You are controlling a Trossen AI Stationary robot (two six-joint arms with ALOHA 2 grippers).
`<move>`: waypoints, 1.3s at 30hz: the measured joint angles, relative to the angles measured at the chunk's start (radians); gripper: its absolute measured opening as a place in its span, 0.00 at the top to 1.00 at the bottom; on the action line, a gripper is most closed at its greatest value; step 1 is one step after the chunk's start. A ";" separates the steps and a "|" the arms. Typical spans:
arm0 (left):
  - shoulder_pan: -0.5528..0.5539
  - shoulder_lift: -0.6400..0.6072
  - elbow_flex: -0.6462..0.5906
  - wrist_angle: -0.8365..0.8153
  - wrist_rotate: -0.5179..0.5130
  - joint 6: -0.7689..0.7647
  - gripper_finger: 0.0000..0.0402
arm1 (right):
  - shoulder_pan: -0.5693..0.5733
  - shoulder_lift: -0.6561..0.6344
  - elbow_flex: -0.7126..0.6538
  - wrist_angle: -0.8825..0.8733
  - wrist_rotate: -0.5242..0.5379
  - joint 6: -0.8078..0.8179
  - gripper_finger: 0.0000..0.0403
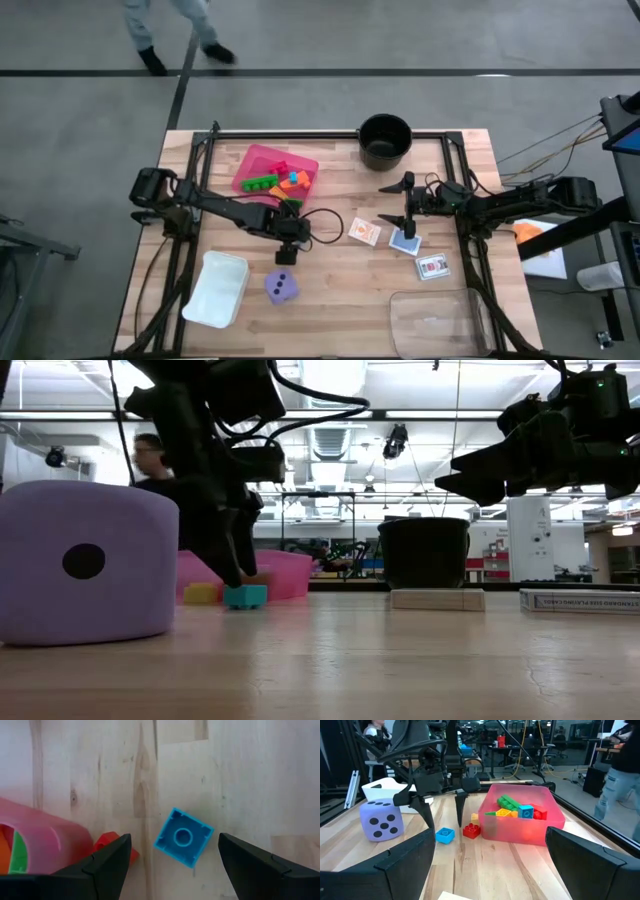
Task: Pick & Place Toys
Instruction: Put the blue game piece into the red bin
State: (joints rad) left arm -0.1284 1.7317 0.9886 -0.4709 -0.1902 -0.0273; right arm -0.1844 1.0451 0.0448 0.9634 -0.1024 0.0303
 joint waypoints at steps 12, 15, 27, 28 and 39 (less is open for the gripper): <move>0.000 0.048 0.000 -0.013 0.019 0.005 0.25 | 0.000 -0.002 0.000 0.000 -0.003 0.000 0.06; 0.000 0.054 0.002 0.010 0.023 0.003 0.25 | 0.001 -0.002 0.000 0.001 -0.002 0.000 0.06; -0.001 0.099 0.005 0.034 0.048 -0.003 0.31 | 0.001 -0.002 0.000 0.000 0.000 0.000 0.06; -0.001 0.097 0.006 0.035 0.049 -0.002 0.33 | 0.001 -0.002 0.000 0.000 0.000 0.000 0.06; -0.007 0.093 0.010 0.033 0.049 0.017 0.67 | 0.001 -0.002 0.000 -0.007 0.000 0.000 0.06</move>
State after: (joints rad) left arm -0.1350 1.8252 0.9981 -0.4377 -0.1413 -0.0103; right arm -0.1833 1.0428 0.0448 0.9562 -0.1024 0.0307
